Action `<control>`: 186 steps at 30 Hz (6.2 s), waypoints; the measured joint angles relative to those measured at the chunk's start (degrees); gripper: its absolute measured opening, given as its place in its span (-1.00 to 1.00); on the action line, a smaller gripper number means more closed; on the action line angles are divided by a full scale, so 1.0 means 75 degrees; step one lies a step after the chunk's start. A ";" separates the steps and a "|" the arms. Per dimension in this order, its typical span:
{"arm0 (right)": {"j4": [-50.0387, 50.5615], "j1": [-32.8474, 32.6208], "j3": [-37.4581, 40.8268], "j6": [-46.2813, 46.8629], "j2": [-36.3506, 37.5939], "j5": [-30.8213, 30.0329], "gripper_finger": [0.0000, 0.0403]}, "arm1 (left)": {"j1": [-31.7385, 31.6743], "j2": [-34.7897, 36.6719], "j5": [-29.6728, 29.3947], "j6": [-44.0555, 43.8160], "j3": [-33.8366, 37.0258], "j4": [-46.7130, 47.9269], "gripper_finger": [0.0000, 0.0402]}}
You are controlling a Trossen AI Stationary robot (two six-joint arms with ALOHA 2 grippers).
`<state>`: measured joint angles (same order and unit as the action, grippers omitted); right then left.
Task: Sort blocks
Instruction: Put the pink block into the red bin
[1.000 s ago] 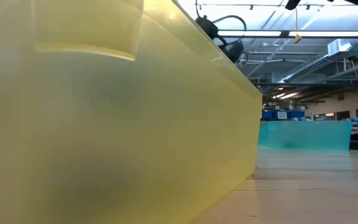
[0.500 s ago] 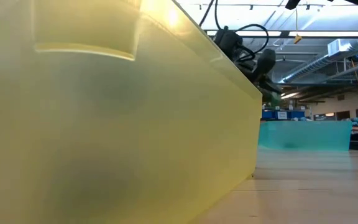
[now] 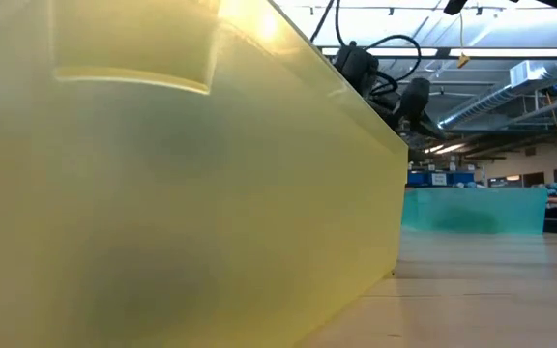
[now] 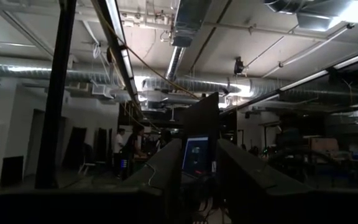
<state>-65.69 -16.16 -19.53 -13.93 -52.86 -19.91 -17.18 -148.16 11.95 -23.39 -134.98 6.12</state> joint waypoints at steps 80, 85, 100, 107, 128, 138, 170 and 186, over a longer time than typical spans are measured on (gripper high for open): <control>1.2826 0.4360 -1.0039 0.3214 -0.9763 0.2035 0.47 | 0.2957 1.5527 -0.5086 0.1514 1.4750 -0.2824 -0.76; 1.2911 0.4369 -1.0174 0.3236 -1.0080 0.1971 0.46 | 0.2957 1.5520 -0.5072 0.1514 1.4750 -0.2821 -0.76; 1.2970 0.4243 -1.0305 0.3241 -1.0384 0.1586 -0.07 | 0.2957 1.5513 -0.5075 0.1496 1.4750 -0.2782 -0.76; 1.2864 0.4191 -1.0291 0.3137 -1.0392 0.1515 -0.43 | 0.2957 1.5513 -0.5075 0.1493 1.4747 -0.2782 -0.76; 0.6841 0.3414 -1.0284 0.3786 -1.0054 0.1384 -0.43 | 0.2957 1.5513 -0.5080 0.1434 1.4747 -0.3900 -0.76; 0.4898 0.3669 -1.1856 0.4445 -1.1354 0.2195 -0.43 | 0.2958 1.5510 -0.4652 0.1631 1.4741 -0.5667 -0.76; 0.5922 0.3848 -1.5011 0.4670 -1.3536 0.3311 0.54 | 0.2942 1.5533 -0.4390 0.1543 1.4741 -0.5648 -0.76; 0.4301 0.3429 -1.3248 0.4452 -1.2698 0.1771 -0.20 | 0.2945 1.5618 -0.4436 0.0873 1.4741 -0.4873 -0.76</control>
<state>-33.43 9.56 -118.89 19.45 -148.09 -6.63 4.91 -31.03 -21.32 -16.84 -24.43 -30.43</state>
